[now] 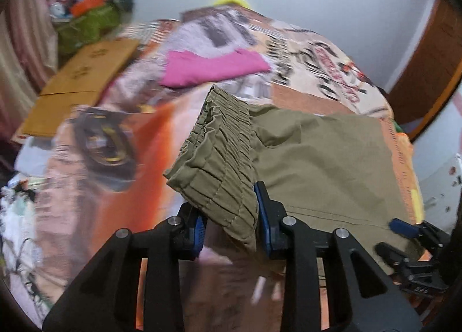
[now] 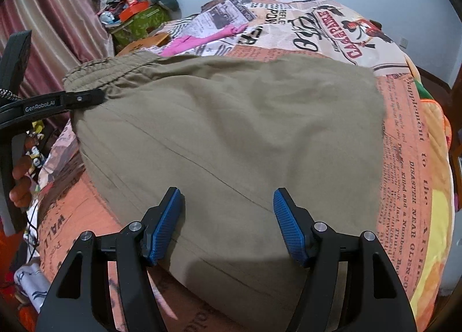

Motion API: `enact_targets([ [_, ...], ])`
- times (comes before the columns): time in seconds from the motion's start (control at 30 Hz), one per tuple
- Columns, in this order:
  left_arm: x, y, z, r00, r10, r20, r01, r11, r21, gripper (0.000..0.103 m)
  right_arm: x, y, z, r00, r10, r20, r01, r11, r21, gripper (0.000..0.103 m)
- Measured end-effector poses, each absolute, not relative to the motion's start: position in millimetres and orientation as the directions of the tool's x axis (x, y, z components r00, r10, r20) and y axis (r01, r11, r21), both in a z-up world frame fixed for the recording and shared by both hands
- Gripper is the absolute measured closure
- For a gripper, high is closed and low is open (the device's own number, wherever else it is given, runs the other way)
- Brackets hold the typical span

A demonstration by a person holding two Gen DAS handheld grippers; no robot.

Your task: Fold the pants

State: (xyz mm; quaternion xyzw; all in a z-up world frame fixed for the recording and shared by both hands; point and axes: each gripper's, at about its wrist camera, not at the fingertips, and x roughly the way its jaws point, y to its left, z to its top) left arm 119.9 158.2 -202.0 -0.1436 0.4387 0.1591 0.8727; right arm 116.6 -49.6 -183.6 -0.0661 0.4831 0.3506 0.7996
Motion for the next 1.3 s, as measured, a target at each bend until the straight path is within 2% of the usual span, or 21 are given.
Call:
enact_targets([
  [0.13, 97, 166, -195, 0.55, 0.317, -0.773, -0.458, 0.888, 0.038, 0.072, 108, -43, -181, 0.296, 0.498, -0.815, -0.648, 0.731, 0.211, 0.041],
  [0.27, 88, 164, -191, 0.557, 0.356, -0.75, -0.456, 0.886, 0.082, 0.072, 104, -44, -180, 0.3, 0.501, -0.812, -0.648, 0.731, 0.212, 0.041],
  [0.5, 96, 128, -166, 0.635, 0.448, -0.629, -0.401, 0.888, 0.227, 0.072, 103, -65, -175, 0.334, 0.477, -0.813, -0.597, 0.775, 0.209, 0.041],
  [0.7, 109, 103, -140, 0.715, 0.4, -0.573, -0.333, 0.916, 0.225, 0.072, 106, -95, -167, 0.386, 0.464, -0.798, -0.515, 0.826, 0.231, 0.041],
  [0.87, 120, 72, -124, 0.773, 0.333, -0.539, -0.251, 0.942, 0.221, 0.073, 109, -104, -187, 0.348, 0.441, -0.827, -0.475, 0.844, 0.25, 0.041],
  [1.1, 136, 33, -113, 0.814, 0.225, -0.536, -0.13, 0.969, 0.208, 0.075, 110, -107, -190, 0.34, 0.47, -0.815, -0.467, 0.836, 0.288, 0.041],
  [1.3, 151, 17, -112, 0.807, 0.115, -0.579, -0.043, 0.99, 0.137, 0.077, 112, -110, -192, 0.331, 0.489, -0.807, -0.469, 0.827, 0.309, 0.041],
])
